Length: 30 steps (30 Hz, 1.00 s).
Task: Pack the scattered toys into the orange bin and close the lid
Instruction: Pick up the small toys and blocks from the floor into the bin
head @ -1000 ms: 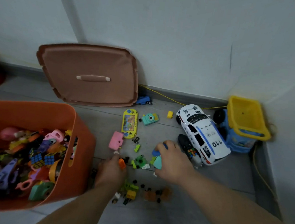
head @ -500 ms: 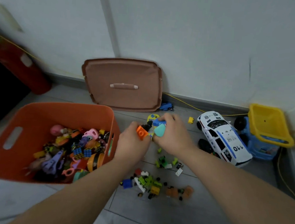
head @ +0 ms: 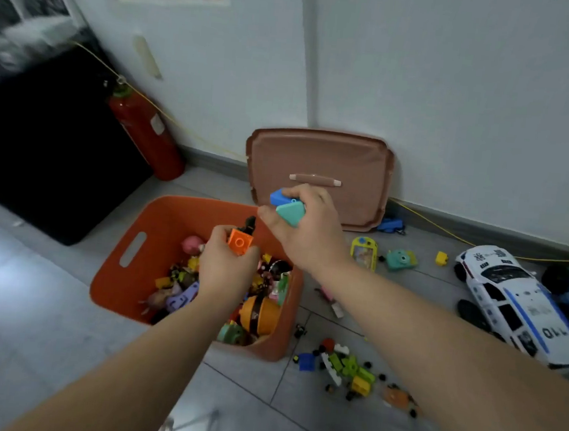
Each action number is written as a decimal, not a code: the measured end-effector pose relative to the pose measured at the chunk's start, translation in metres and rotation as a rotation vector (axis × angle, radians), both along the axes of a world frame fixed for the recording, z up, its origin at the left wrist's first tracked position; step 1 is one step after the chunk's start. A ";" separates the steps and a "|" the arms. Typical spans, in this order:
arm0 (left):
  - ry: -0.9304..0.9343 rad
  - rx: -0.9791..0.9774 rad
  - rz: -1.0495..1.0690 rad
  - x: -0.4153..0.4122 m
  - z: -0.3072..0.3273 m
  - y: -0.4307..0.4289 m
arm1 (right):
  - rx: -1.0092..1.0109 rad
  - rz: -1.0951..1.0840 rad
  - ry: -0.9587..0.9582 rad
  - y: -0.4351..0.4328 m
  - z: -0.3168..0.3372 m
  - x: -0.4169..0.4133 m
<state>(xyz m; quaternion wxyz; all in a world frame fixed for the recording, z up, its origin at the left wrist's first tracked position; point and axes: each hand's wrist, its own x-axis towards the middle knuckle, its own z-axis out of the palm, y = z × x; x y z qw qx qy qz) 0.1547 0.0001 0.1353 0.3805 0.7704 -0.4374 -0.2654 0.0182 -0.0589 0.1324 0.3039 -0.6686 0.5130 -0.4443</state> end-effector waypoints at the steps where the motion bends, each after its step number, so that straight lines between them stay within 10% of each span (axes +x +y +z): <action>1: -0.039 0.022 0.007 0.010 -0.002 0.004 | 0.007 0.037 -0.013 0.000 -0.001 0.010; 19: -0.138 -0.032 -0.065 0.004 -0.001 -0.007 | 0.136 0.375 -0.052 0.005 -0.013 -0.001; 30: -0.177 -0.146 -0.359 -0.104 0.003 -0.042 | 0.257 -0.009 0.132 0.004 -0.046 -0.123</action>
